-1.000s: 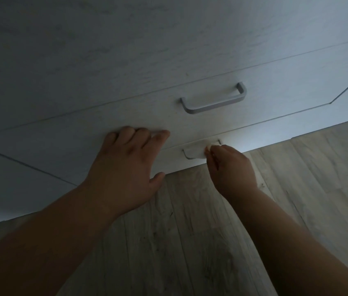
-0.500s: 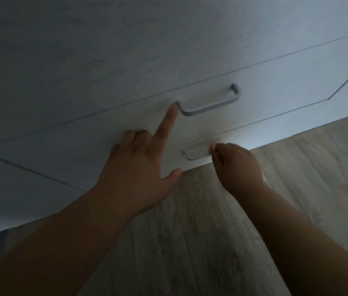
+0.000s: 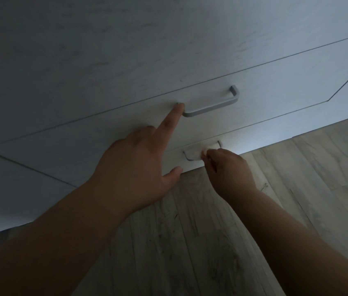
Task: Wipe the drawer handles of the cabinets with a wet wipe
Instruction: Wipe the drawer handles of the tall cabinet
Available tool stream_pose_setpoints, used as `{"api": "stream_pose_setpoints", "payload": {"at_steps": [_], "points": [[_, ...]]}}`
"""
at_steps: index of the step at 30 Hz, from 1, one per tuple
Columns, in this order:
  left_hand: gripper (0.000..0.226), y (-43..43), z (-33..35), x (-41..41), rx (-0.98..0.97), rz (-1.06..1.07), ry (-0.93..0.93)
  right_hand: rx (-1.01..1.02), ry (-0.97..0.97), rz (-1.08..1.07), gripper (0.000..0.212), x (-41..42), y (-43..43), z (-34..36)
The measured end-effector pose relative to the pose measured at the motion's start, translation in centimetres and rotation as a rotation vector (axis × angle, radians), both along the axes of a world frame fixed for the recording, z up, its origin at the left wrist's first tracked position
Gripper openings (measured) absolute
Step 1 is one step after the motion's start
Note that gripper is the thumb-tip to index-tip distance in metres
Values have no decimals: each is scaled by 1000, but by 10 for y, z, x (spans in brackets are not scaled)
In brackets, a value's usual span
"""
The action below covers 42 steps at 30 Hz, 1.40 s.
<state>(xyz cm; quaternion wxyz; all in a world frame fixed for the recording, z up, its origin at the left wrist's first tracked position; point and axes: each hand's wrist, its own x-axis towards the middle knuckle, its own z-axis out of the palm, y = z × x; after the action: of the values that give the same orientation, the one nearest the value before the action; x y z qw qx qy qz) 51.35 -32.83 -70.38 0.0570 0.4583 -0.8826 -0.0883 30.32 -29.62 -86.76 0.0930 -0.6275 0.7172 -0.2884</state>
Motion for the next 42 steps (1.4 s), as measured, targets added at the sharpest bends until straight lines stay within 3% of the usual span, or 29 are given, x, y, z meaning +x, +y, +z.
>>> {"api": "stream_pose_setpoints", "payload": {"at_steps": [6, 9, 12, 17, 23, 29, 33, 39, 42], "points": [[114, 3, 1, -1, 61, 10, 40, 9, 21, -147, 26, -22, -3, -4], [112, 0, 2, 3, 37, -10, 5, 15, -52, -104, 22, -6, -1, -2], [108, 0, -2, 1, -89, -51, -35, -12, -66, -74, 20, -2, -3, -3], [90, 4, -6, -3, -268, -165, 27, -117, -84, -242, 22, -21, -3, -3], [115, 2, -12, -2, -110, -220, 9, -129, 33, -188, 10, -24, -8, -3], [112, 3, -15, -5, -105, -207, 117, -65, 73, -171, 24, -11, -3, -14], [114, 4, -17, -6, -108, -202, 133, -90, 94, -112, 18, -9, -3, -12], [118, 5, -16, -4, -111, -197, 108, -149, 3, -240, 10, -20, 1, -20], [120, 5, -18, -5, -95, -204, 93, -148, 5, -141, 9, -8, 8, -21]]}}
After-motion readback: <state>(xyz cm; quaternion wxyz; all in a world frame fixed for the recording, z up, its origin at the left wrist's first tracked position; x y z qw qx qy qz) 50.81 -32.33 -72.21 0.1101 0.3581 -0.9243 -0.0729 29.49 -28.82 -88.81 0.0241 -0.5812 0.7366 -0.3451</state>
